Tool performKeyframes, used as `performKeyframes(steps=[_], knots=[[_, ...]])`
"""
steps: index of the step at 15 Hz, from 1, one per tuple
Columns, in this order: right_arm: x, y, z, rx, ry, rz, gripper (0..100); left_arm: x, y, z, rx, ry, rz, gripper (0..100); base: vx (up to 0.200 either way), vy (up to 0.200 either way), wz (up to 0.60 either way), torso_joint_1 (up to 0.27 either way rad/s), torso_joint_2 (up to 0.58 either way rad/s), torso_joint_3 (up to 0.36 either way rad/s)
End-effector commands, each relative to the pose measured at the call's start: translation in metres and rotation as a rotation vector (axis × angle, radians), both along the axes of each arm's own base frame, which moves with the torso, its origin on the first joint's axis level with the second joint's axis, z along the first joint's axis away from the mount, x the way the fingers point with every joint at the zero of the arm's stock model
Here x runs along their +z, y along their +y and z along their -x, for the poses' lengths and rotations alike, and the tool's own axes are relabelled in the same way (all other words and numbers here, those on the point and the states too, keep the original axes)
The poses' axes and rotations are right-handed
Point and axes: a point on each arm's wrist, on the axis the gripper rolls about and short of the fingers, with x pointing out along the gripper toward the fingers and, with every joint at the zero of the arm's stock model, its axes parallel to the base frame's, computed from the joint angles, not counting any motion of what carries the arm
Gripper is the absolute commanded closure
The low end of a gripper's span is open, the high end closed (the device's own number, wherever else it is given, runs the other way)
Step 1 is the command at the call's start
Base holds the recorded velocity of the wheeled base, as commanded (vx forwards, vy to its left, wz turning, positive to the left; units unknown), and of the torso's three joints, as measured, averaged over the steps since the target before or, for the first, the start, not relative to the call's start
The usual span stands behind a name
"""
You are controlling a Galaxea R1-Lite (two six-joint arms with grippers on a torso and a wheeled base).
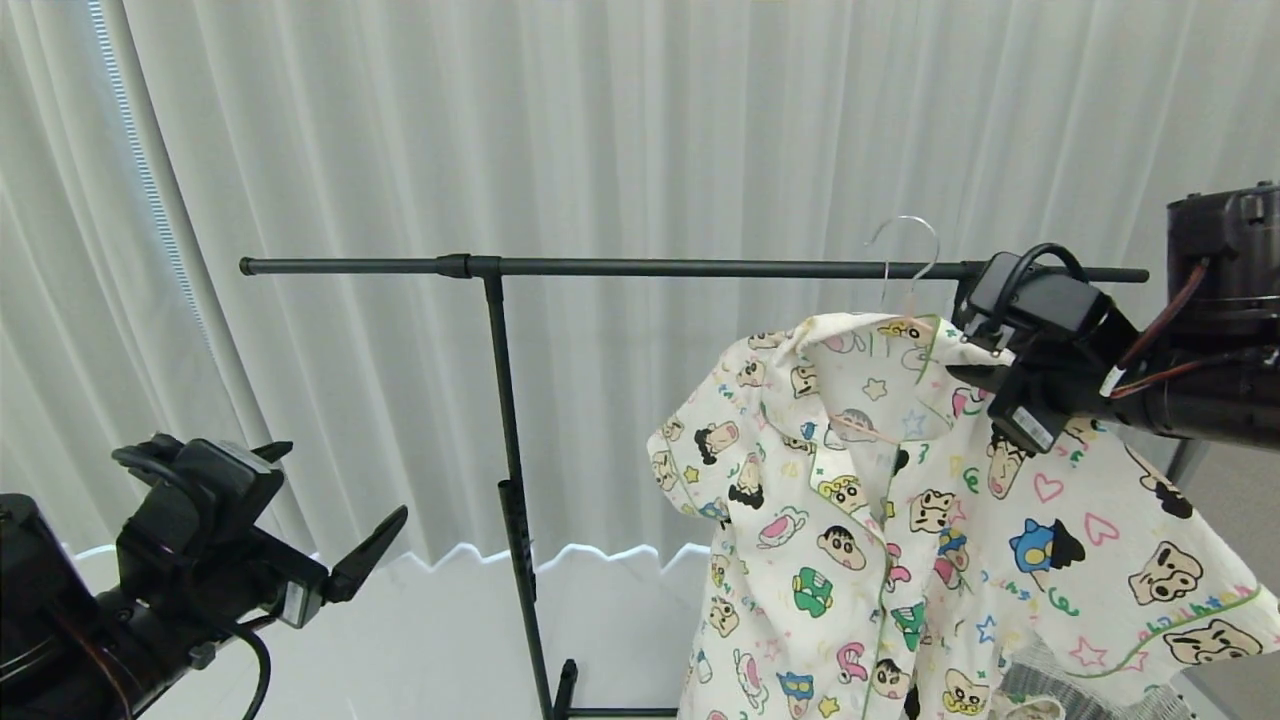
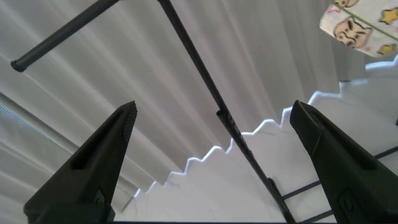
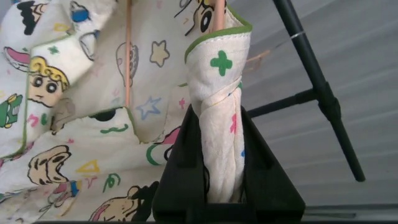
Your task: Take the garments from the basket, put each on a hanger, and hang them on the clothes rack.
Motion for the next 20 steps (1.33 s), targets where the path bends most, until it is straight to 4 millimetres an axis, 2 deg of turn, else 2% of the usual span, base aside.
performKeyframes(steps=[1,4,14,16,20], knots=[[-0.007,0.011,-0.011,-0.006,0.026,-0.002,100,-0.002,-0.007,0.006,-0.018,0.007,-0.003,0,0.2,0.0,0.0,-0.007,0.0,0.007],[-0.007,0.018,-0.017,-0.019,0.023,0.005,100,-0.004,-0.014,0.013,-0.021,0.011,-0.009,0,0.2,0.0,0.0,0.006,0.0,0.004],[-0.01,0.021,-0.019,-0.041,0.035,0.017,100,-0.003,-0.014,0.013,-0.023,0.006,-0.01,0,0.2,0.0,0.0,0.004,0.0,0.002],[-0.012,0.021,-0.021,-0.043,0.04,0.018,100,-0.002,-0.014,0.013,-0.025,0.003,-0.009,0,0.0,0.0,0.0,0.0,0.0,0.0],[-0.021,0.021,-0.036,-0.065,0.065,0.03,100,0.001,-0.014,0.016,-0.024,-0.019,-0.014,0,0.0,0.0,0.0,0.0,0.0,0.0]])
